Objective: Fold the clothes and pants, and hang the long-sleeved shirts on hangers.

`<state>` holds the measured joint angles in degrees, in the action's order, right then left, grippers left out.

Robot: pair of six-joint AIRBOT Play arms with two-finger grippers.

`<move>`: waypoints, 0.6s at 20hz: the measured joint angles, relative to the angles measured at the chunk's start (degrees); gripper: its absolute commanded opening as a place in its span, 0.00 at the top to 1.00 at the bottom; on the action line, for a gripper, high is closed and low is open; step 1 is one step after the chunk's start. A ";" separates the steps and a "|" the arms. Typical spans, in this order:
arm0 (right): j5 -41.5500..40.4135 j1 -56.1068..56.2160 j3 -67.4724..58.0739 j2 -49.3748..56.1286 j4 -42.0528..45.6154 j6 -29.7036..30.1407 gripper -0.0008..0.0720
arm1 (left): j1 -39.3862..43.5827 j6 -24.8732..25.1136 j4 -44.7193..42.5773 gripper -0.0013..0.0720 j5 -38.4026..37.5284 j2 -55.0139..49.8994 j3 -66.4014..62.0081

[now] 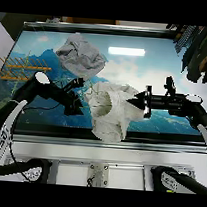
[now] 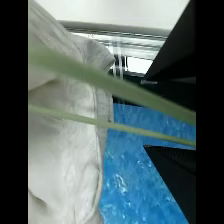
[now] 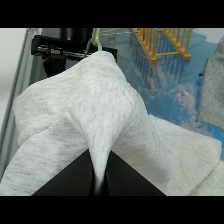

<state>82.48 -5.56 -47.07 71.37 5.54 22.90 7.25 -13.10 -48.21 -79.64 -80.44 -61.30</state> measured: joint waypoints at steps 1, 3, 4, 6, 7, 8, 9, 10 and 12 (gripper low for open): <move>0.24 -0.02 0.00 0.02 -0.22 0.04 0.98 | -0.52 -0.90 0.00 0.45 0.02 0.02 0.00; 0.48 0.02 0.00 0.00 -0.74 0.02 0.98 | -1.14 -1.46 -0.09 0.45 0.13 0.02 0.00; 0.63 0.00 0.00 0.00 -0.87 0.00 0.98 | -1.16 -1.68 -0.11 0.45 0.13 0.00 0.00; 1.07 0.00 0.00 0.00 -1.29 -0.20 0.98 | -1.11 -1.99 -0.13 0.47 0.20 0.02 0.00; 1.18 0.00 0.00 0.00 -1.29 -0.22 0.98 | -1.11 -2.14 -0.15 0.47 0.28 0.00 -0.11; 1.33 0.00 0.00 0.00 -1.38 -0.24 0.98 | -1.11 -2.49 -0.17 0.47 0.44 0.02 -0.33; 1.42 0.00 0.00 0.00 -1.55 -0.39 0.98 | -1.18 -2.84 -0.20 0.47 0.44 0.00 -0.74; 1.51 0.00 0.00 0.00 -1.68 -0.37 0.98 | -1.38 -3.56 -0.15 0.47 0.50 0.00 -1.31; 1.51 -0.04 0.00 0.00 -1.73 -0.48 0.98 | -2.29 -5.38 -0.17 0.47 0.61 0.00 -2.89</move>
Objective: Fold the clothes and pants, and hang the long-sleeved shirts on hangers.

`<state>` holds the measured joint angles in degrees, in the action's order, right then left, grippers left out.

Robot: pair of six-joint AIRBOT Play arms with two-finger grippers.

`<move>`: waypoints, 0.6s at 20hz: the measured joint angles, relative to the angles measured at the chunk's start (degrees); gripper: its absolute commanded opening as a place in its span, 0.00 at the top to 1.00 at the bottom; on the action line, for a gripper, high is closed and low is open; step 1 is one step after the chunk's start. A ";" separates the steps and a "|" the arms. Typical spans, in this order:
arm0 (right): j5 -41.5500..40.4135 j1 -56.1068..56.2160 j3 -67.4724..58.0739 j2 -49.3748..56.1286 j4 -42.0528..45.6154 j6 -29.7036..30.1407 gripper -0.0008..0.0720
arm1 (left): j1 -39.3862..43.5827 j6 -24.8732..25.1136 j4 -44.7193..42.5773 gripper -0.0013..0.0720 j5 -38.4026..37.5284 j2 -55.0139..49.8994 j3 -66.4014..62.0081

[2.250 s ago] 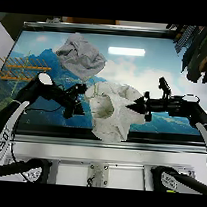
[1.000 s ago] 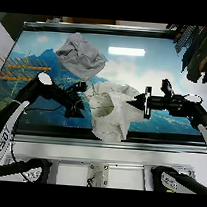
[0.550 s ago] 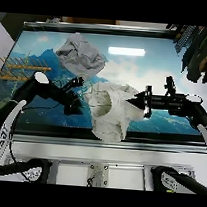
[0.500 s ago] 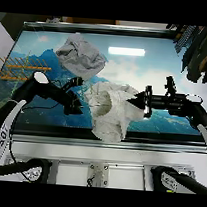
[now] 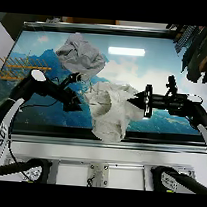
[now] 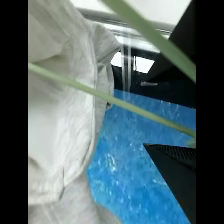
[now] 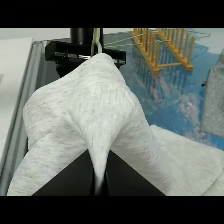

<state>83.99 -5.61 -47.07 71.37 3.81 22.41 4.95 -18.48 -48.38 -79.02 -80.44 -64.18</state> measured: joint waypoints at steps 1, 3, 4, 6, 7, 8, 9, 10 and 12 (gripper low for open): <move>-0.04 0.00 0.00 0.00 0.02 -0.17 0.98 | -0.68 -1.09 0.00 0.47 0.00 0.00 -0.85; -0.35 0.00 0.00 0.00 0.52 -1.01 0.98 | -2.27 -3.34 0.00 0.47 -0.44 0.00 -2.56; -0.79 0.00 0.00 0.00 1.42 -1.31 0.98 | -2.99 -4.26 0.02 0.47 -0.85 0.00 -3.28; -1.70 0.00 0.00 0.00 3.21 -2.10 0.98 | -4.02 -5.55 0.13 0.47 -1.86 0.02 -4.26; -1.92 0.00 0.00 -0.04 3.65 -2.49 0.98 | -4.46 -6.01 0.20 0.47 -2.43 0.13 -4.55; -2.27 0.00 0.00 -0.17 4.02 -2.58 0.98 | -4.94 -6.54 0.20 0.47 -2.67 0.37 -4.74; -2.84 0.00 0.00 -0.46 4.37 -3.02 0.98 | -5.57 -7.50 0.24 0.47 -2.62 0.85 -4.87; -3.39 -0.02 0.00 -0.90 4.55 -3.48 0.98 | -6.47 -8.63 0.22 0.47 -2.16 1.62 -4.96; -4.46 -0.09 0.00 -2.36 4.83 -4.28 0.98 | -8.92 -11.08 0.24 0.47 -0.11 3.96 -5.09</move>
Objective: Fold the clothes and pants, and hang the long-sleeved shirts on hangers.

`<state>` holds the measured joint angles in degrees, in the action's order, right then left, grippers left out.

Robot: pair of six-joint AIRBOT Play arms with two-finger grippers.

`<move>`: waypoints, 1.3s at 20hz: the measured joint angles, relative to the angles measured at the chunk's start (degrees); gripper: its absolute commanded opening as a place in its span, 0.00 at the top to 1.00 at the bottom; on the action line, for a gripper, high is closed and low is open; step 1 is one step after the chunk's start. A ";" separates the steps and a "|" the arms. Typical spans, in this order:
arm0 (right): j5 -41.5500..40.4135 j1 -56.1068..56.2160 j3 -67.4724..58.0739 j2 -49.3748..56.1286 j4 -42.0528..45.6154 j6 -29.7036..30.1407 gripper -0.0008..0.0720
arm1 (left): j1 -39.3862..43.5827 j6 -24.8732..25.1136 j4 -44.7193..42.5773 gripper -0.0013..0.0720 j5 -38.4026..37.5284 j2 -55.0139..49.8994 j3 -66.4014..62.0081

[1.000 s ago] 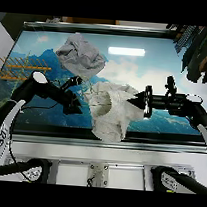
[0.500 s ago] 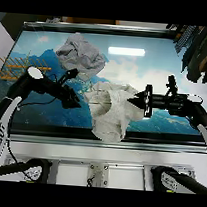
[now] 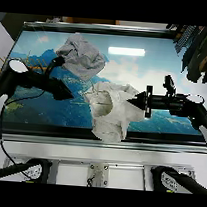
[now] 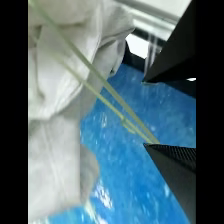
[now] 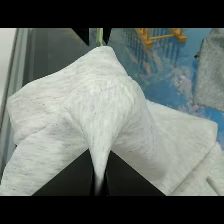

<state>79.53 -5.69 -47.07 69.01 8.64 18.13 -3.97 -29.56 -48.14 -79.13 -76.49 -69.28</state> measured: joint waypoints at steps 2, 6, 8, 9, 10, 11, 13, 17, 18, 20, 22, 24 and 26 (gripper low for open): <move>-1.53 -0.02 0.00 -2.23 0.07 -1.11 0.98 | -3.17 -4.44 -0.02 0.47 1.97 3.32 -0.04; -4.90 -0.02 0.00 -7.45 0.20 -4.07 0.98 | -7.48 -18.58 -0.11 0.46 4.59 10.97 3.04; -7.15 -0.02 0.00 -9.75 0.22 -5.07 0.98 | -6.99 -25.31 -0.09 0.05 6.49 14.73 7.74; -8.02 -0.02 0.00 -10.78 0.20 -5.92 0.98 | -5.86 -29.11 -0.02 0.04 8.02 16.39 10.80; -8.50 -0.02 0.00 -11.52 0.22 -6.62 0.98 | -4.37 -32.48 0.00 0.04 9.90 17.64 13.66; -8.94 -0.02 0.00 -12.17 0.20 -7.34 0.98 | -2.34 -36.13 0.04 0.04 12.46 18.62 16.74; -9.35 0.02 0.00 -13.20 0.20 -8.44 0.98 | 2.27 -42.01 0.42 0.04 17.84 19.17 21.59; -9.94 0.02 0.00 -14.49 0.20 -10.12 0.98 | 11.67 -48.28 6.56 0.04 28.41 14.91 26.60; -9.94 0.02 0.00 -14.75 0.20 -10.29 0.98 | 13.16 -48.96 8.50 0.04 30.21 13.20 26.64; -9.94 0.04 0.00 -15.21 0.20 -10.73 0.98 | 15.52 -49.07 12.37 0.04 32.46 9.38 25.64; -9.97 0.02 0.00 -15.43 0.20 -11.39 0.98 | 17.29 -48.37 15.41 0.04 33.11 5.88 23.78; -9.99 0.02 0.00 -15.54 0.20 -11.80 0.98 | 19.04 -47.50 17.38 0.18 32.89 3.19 21.88; -10.16 0.02 0.00 -15.72 0.20 -12.07 0.98 | 20.35 -46.99 18.08 0.89 32.44 1.49 20.83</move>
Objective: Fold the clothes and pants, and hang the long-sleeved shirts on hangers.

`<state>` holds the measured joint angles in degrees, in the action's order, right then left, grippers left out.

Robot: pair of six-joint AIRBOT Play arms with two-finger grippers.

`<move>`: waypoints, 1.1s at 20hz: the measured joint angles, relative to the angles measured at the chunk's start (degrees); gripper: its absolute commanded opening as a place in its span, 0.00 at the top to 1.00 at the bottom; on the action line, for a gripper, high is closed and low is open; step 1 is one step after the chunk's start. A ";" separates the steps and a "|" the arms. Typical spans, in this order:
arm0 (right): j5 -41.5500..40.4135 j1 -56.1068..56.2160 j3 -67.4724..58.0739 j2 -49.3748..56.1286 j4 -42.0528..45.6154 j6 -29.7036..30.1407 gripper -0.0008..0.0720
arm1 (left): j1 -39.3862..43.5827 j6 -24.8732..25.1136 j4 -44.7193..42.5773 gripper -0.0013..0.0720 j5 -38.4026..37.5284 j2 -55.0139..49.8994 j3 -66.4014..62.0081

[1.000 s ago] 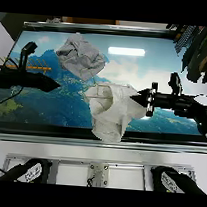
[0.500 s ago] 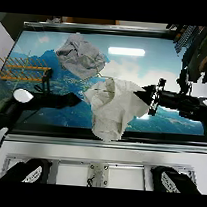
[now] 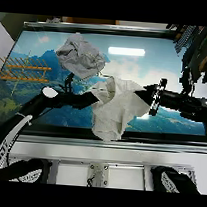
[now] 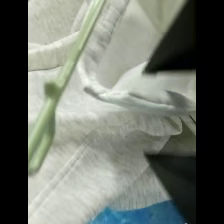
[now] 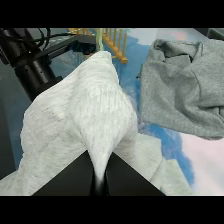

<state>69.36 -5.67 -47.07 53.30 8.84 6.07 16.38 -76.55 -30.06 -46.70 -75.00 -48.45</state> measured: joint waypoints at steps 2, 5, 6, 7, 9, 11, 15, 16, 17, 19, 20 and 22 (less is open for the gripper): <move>-0.17 0.00 0.00 -0.55 0.00 -0.68 0.98 | 0.46 0.50 0.17 0.96 -0.66 -0.92 -0.61; -0.22 -0.83 0.00 -2.60 0.04 -3.02 0.98 | -1.70 0.50 -1.25 0.96 -1.66 -0.44 -0.98; -0.22 -1.46 0.00 -3.54 0.22 -4.00 0.98 | -3.02 0.52 -1.90 0.96 -2.54 0.09 -1.05; -0.26 -2.16 0.00 -4.50 0.39 -4.96 0.98 | -4.50 0.50 -2.71 0.96 -3.30 0.66 -1.11; -0.17 -3.45 0.00 -6.45 0.66 -7.06 0.98 | -7.13 0.46 -3.85 0.96 -5.07 1.51 -1.20; 0.37 -4.22 0.00 -8.31 1.18 -9.18 0.98 | -9.20 0.28 -4.55 0.96 -6.12 1.90 -1.25; 2.32 -4.83 0.00 -11.34 5.01 -13.75 0.98 | -12.24 0.26 -5.53 0.96 -6.69 2.21 -1.33; 2.93 -4.90 0.00 -11.93 5.62 -14.58 0.98 | -12.87 0.26 -5.73 0.96 -6.69 2.23 -1.36; 3.45 -4.94 0.00 -12.52 6.08 -15.19 0.98 | -13.40 0.26 -5.86 0.96 -6.69 2.27 -1.36; 4.13 -4.98 0.00 -13.44 6.95 -16.48 0.98 | -14.03 0.26 -5.92 0.96 -6.64 2.29 -1.36; 4.35 -4.98 0.00 -13.79 7.17 -17.03 0.98 | -14.21 0.26 -6.01 0.96 -6.51 2.29 -1.36; 4.92 -4.98 0.00 -14.29 7.56 -18.03 0.98 | -14.53 0.26 -6.14 0.96 -6.23 2.29 -1.36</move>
<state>74.28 -10.66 -47.07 39.00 16.40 -11.97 1.85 -76.29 -36.21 -52.93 -72.71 -49.80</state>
